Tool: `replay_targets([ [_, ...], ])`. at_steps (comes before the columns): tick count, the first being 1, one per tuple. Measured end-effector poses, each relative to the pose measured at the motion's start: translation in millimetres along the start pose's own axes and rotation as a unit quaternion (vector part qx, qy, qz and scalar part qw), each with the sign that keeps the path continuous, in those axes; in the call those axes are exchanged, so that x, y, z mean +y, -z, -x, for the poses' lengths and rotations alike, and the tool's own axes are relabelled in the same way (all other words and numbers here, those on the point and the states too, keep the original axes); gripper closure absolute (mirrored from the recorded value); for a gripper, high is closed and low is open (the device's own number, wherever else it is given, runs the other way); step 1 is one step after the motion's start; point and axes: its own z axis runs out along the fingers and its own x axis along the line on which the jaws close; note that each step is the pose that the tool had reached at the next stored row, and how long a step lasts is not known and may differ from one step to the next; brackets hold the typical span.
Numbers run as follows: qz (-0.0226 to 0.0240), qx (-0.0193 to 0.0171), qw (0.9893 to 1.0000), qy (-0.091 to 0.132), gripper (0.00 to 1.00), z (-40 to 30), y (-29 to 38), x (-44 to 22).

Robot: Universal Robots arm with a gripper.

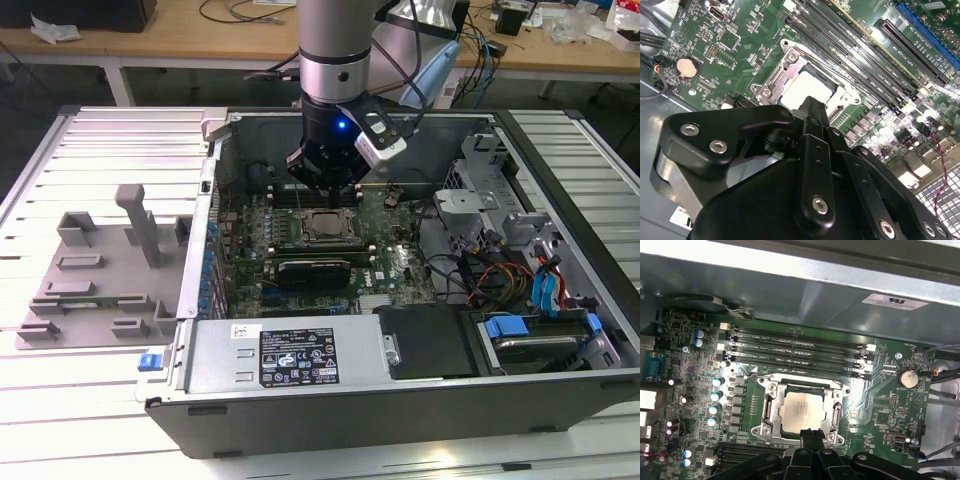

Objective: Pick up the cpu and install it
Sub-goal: 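Install the first cpu locking lever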

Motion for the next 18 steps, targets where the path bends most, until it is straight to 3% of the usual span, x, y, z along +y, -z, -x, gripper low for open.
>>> replay_targets([
  [5, 0.0000, 0.0000, 1.0000, 0.000, 0.89, -2.9, 0.2, 0.4],
  [7, 0.0000, 0.0000, 1.0000, 0.000, 0.89, -8.2, 0.7, 1.1],
  [13, 0.0000, -0.0002, 1.0000, 0.000, 0.89, -38.4, 2.8, 5.2],
  [18, -0.0001, -0.0001, 1.0000, 0.000, 0.89, -41.8, 3.1, 5.6],
])
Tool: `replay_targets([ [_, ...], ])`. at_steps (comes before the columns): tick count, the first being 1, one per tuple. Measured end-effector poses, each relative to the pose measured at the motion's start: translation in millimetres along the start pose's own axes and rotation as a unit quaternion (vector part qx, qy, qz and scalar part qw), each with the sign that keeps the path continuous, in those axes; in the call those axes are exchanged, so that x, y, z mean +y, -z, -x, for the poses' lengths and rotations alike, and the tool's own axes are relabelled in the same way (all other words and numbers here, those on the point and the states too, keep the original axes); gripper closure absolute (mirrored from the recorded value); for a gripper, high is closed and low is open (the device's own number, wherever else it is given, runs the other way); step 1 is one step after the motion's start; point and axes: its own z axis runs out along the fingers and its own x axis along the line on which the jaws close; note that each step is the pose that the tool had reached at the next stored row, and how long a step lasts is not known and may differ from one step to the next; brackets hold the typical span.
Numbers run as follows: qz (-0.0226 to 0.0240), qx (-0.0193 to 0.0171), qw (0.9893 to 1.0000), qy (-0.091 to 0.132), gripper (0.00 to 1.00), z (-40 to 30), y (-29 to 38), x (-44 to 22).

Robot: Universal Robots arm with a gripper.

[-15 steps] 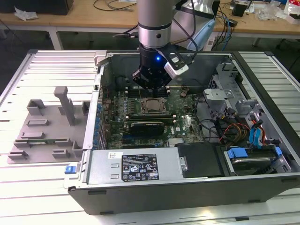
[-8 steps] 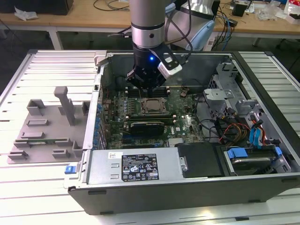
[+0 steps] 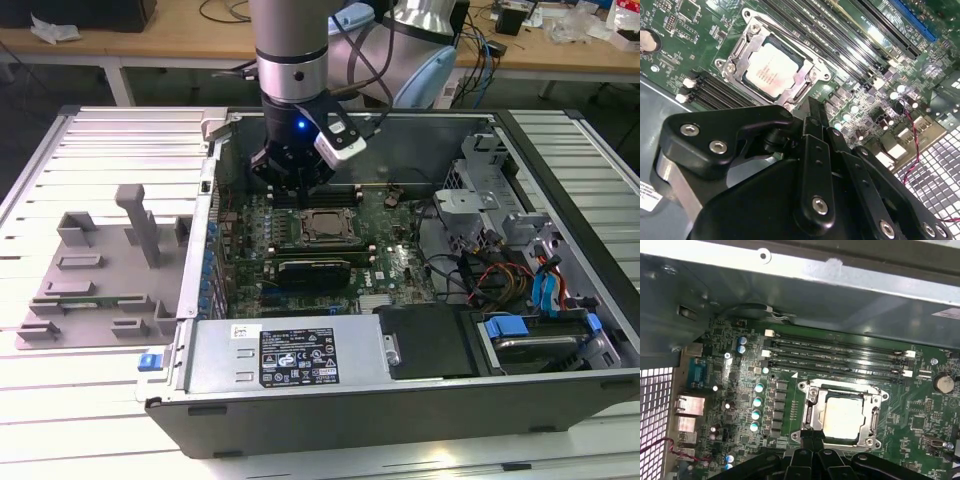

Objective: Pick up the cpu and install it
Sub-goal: 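Install the first cpu locking lever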

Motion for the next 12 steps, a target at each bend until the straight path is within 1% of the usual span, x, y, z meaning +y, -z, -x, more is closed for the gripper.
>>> replay_targets([
  [1, 0.0021, -0.0002, 1.0000, 0.000, 0.89, -0.2, 0.1, -0.1],
  [2, 0.0075, -0.0011, 1.0000, -0.001, 0.89, -0.3, 0.0, 0.1],
  [3, 0.0092, -0.0013, 1.0000, -0.001, 0.89, -1.9, 0.1, 0.3],
  [5, 0.0101, -0.0016, 0.9999, -0.001, 0.89, -10.3, 0.7, 1.4],
  [6, 0.0130, -0.0021, 0.9999, -0.001, 0.89, -13.6, 1.0, 1.9],
  [8, 0.0277, -0.0041, 0.9996, -0.002, 0.89, -15.3, 1.1, 2.1],
  [9, 0.0344, -0.0050, 0.9994, -0.003, 0.89, -16.4, 1.2, 2.3],
  [11, 0.0412, -0.0059, 0.9991, -0.003, 0.89, -17.8, 1.2, 2.4],
  [12, 0.0475, -0.0068, 0.9988, -0.004, 0.89, -18.8, 1.3, 2.6],
])
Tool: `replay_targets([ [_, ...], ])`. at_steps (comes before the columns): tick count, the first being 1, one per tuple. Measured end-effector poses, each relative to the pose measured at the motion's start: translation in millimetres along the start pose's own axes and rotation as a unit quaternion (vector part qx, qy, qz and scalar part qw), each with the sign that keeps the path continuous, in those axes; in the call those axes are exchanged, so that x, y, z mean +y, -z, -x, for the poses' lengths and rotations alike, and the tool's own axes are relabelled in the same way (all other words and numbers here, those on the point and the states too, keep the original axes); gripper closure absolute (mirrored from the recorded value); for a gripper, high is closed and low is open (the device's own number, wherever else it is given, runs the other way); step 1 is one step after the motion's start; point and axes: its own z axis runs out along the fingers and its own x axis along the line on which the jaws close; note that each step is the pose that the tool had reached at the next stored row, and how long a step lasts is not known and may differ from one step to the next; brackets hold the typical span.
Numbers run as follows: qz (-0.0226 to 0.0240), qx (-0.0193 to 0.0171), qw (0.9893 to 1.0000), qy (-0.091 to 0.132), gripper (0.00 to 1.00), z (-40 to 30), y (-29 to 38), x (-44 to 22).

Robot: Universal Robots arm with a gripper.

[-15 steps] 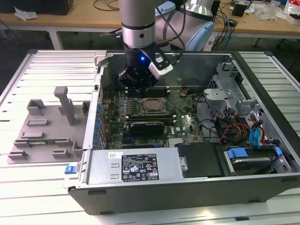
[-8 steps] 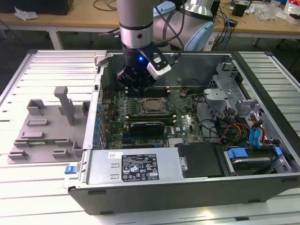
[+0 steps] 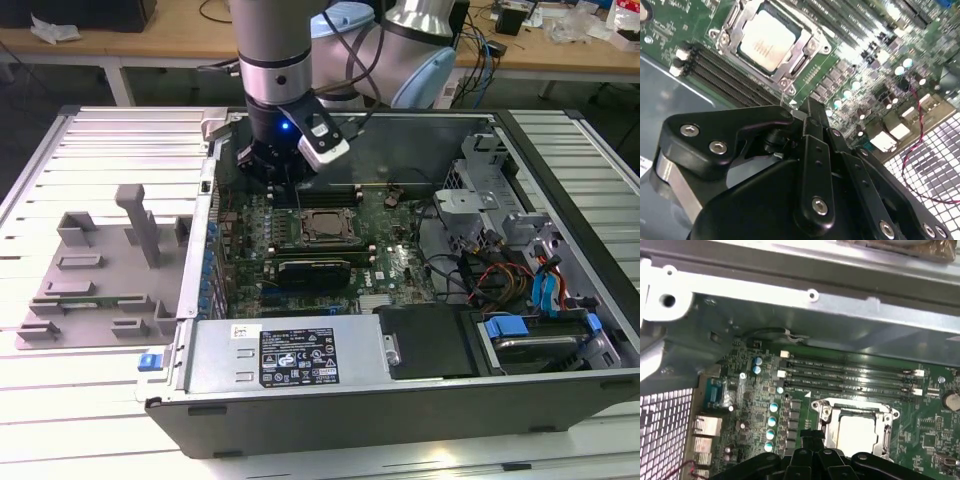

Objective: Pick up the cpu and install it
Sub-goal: 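Install the first cpu locking lever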

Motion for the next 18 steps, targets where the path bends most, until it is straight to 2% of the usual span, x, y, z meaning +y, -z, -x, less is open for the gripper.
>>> replay_targets([
  [1, 0.0103, -0.0014, 0.9999, -0.001, 0.89, -1.1, 0.1, 0.2],
  [2, 0.0179, -0.0024, 0.9998, -0.001, 0.89, -1.8, 0.1, 0.3],
  [3, 0.0227, -0.0031, 0.9997, -0.002, 0.89, -2.2, 0.1, 0.3],
  [4, 0.0335, -0.0045, 0.9994, -0.003, 0.89, -3.2, 0.2, 0.5],
  [5, 0.0411, -0.0056, 0.9991, -0.003, 0.89, -3.7, 0.3, 0.5],
  [6, 0.0580, -0.0079, 0.9983, -0.004, 0.89, -4.3, 0.3, 0.6],
  [8, 0.0789, -0.0107, 0.9968, -0.006, 0.89, -4.5, 0.2, 0.6],
  [12, 0.0789, -0.0108, 0.9968, -0.007, 0.89, -1.8, -0.3, 0.2],
  [18, 0.0784, -0.0116, 0.9968, -0.012, 0.89, 16.7, -3.2, -2.8],
])
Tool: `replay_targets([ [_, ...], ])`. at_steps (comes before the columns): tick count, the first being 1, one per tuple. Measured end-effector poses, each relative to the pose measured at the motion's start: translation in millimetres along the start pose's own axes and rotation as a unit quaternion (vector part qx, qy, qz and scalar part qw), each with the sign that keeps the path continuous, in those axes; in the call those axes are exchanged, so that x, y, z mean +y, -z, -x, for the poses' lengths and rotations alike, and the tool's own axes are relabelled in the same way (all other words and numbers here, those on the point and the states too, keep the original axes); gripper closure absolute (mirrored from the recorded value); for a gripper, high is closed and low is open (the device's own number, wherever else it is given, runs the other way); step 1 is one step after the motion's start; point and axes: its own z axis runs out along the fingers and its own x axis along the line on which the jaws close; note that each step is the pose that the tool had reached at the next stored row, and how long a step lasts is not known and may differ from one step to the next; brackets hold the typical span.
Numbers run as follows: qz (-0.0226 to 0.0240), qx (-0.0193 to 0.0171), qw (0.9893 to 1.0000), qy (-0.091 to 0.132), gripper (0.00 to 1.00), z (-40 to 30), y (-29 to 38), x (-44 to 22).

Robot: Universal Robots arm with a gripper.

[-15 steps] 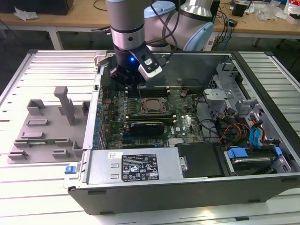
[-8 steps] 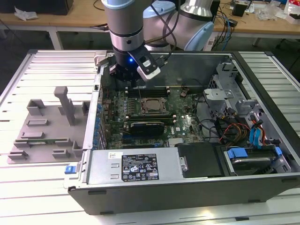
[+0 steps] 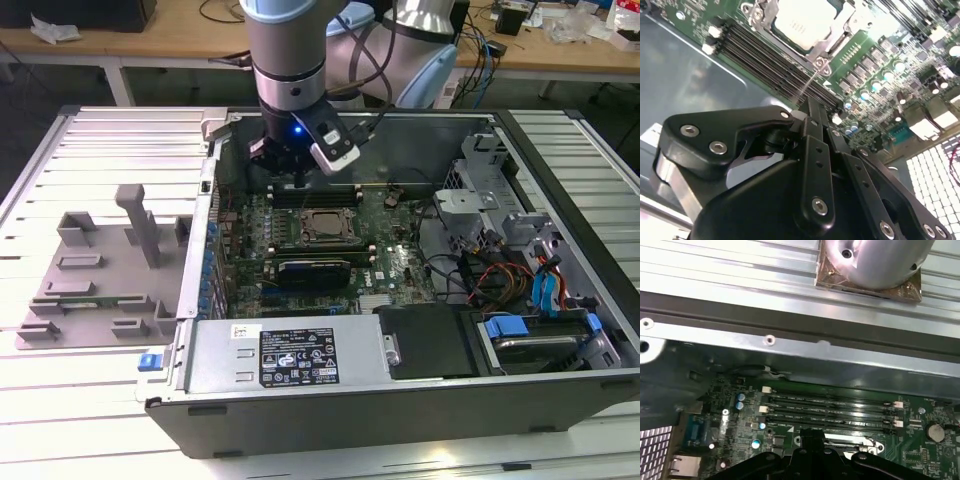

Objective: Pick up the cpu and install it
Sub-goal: 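Install the first cpu locking lever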

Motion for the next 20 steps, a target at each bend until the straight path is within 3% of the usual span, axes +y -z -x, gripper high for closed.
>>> replay_targets([
  [5, -0.0005, -0.0009, 1.0000, -0.004, 0.89, 3.7, -0.6, -0.6],
  [10, -0.0032, -0.0070, 0.9995, -0.030, 0.89, 3.8, -1.8, -0.9],
  [14, -0.0060, -0.0133, 0.9982, -0.058, 0.89, 3.7, -3.5, -1.3],
  [15, -0.0069, -0.0150, 0.9977, -0.065, 0.89, 3.6, -3.9, -1.4],
  [18, -0.0116, -0.0254, 0.9936, -0.110, 0.89, 3.3, -6.9, -2.1],
  [20, -0.0134, -0.0294, 0.9913, -0.127, 0.89, 3.2, -7.8, -2.3],
])
